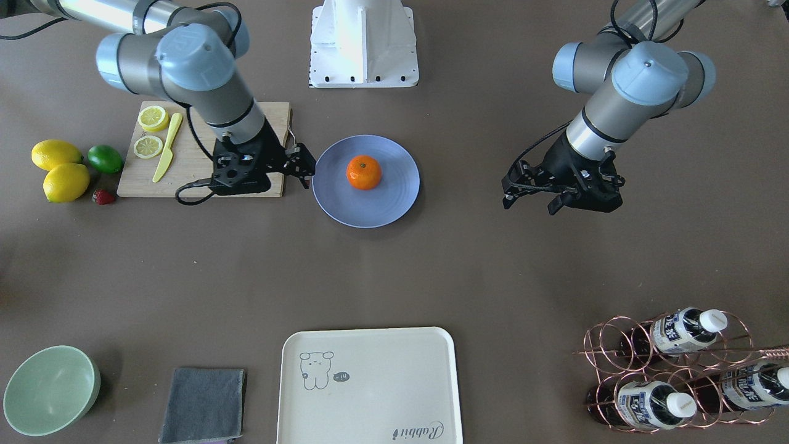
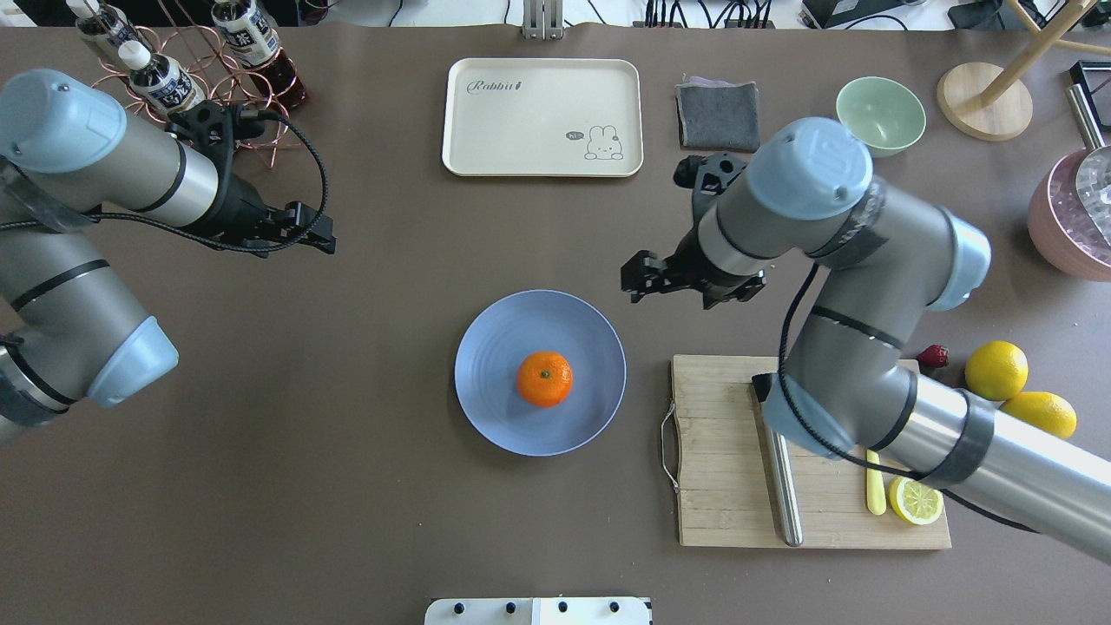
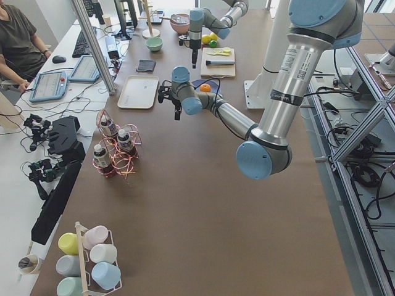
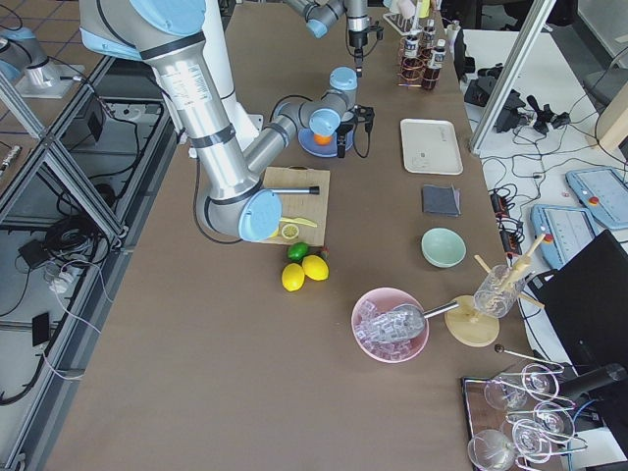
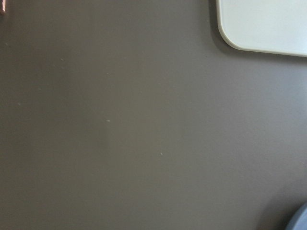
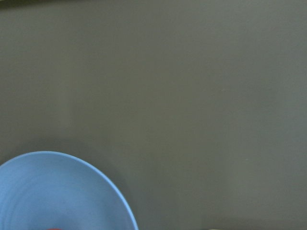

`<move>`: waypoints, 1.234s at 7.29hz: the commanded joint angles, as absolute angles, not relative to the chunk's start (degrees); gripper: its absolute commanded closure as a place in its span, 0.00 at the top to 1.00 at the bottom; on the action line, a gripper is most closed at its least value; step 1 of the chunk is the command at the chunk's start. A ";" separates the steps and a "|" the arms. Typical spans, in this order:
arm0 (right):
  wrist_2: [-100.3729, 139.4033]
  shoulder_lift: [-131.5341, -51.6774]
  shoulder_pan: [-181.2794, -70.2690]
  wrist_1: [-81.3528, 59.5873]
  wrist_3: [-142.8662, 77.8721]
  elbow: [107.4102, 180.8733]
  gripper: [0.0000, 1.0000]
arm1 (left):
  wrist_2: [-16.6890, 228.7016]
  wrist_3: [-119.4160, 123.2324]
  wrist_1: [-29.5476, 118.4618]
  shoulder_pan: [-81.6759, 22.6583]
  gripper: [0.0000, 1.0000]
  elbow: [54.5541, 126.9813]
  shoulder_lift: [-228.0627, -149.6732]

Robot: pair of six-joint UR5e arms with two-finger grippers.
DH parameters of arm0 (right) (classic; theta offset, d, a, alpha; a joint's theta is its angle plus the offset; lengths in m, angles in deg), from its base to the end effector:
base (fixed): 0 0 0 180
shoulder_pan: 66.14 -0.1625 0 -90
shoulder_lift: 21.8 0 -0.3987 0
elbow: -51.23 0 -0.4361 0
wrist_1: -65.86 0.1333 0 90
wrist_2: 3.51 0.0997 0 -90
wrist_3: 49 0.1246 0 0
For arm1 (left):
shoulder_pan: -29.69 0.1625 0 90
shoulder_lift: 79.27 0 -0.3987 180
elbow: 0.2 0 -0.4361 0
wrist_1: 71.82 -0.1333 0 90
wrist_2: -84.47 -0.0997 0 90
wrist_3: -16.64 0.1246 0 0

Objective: Pick orange to plate

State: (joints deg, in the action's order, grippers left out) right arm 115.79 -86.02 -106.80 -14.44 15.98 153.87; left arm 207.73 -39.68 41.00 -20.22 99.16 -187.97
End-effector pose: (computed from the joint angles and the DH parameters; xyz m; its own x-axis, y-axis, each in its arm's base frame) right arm -0.4555 -0.4866 0.2488 0.5823 0.0140 0.8128 -0.0502 0.9986 0.0189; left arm 0.3730 -0.5440 0.3234 0.5409 0.0775 -0.8375 0.0790 0.9867 0.1423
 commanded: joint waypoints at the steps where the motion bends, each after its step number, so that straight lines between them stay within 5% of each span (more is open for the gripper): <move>1: 123.90 -95.50 -118.47 -14.38 -1.62 155.12 1.00 | 214.95 -23.08 37.78 -29.94 0.98 99.03 -182.06; 4: 131.49 -109.56 -134.65 -14.55 -27.01 154.25 1.00 | 221.66 -4.86 37.43 -40.78 0.98 98.50 -171.07; 9: 132.29 -114.70 -155.42 -18.16 -56.06 137.93 1.00 | 222.37 13.91 36.90 -51.17 0.98 89.46 -166.90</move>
